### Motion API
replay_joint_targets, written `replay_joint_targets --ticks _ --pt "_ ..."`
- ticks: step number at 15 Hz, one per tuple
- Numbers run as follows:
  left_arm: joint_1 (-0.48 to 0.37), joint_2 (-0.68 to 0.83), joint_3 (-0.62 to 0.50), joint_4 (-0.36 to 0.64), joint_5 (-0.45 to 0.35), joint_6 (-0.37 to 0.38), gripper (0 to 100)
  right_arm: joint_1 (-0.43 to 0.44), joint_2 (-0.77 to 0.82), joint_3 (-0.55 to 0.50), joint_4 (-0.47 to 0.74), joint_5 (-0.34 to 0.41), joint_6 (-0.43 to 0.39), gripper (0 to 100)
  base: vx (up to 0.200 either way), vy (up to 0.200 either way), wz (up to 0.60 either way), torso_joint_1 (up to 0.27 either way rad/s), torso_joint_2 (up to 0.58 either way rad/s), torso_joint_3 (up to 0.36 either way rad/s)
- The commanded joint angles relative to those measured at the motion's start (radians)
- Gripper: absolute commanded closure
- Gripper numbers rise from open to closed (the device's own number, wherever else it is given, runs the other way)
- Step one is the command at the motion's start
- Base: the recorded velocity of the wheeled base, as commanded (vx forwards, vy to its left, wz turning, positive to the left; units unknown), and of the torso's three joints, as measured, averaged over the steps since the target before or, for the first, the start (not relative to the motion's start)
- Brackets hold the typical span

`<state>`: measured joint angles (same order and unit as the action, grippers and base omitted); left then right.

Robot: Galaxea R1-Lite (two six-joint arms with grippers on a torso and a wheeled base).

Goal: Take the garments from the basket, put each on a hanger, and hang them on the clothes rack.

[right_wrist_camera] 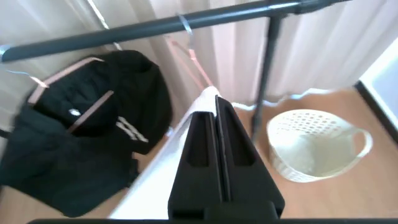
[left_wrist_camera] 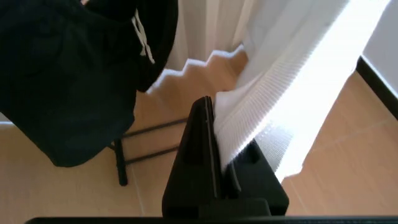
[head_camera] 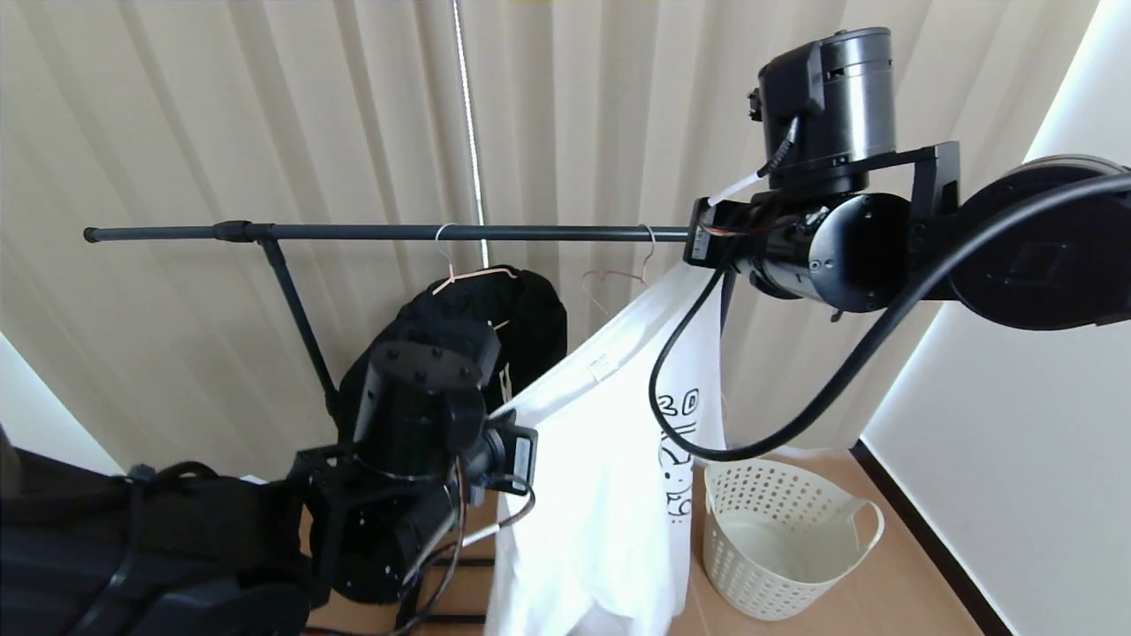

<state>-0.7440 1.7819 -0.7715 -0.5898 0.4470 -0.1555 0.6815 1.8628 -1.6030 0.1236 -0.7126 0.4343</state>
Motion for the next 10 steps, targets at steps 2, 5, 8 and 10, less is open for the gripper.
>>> replay_joint_targets --ticks 2,5,8,10 --pt "0.124 0.039 -0.167 0.019 -0.123 0.019 100 0.001 -0.108 0.143 0.001 0.001 -0.069 100 0.0 0.0 0.0 0.0 0.0 0.0" --pt "0.167 0.1 -0.356 0.105 -0.246 0.019 100 0.081 -0.126 0.244 0.001 -0.002 -0.114 100 0.0 0.0 0.0 0.0 0.0 0.0" --pt "0.193 0.105 -0.496 0.254 -0.332 0.019 100 0.125 -0.12 0.261 0.011 -0.022 -0.129 100 0.0 0.0 0.0 0.0 0.0 0.0" --pt "0.215 0.103 -0.601 0.386 -0.335 0.019 100 0.122 -0.109 0.262 0.008 -0.064 -0.177 100 0.0 0.0 0.0 0.0 0.0 0.0"
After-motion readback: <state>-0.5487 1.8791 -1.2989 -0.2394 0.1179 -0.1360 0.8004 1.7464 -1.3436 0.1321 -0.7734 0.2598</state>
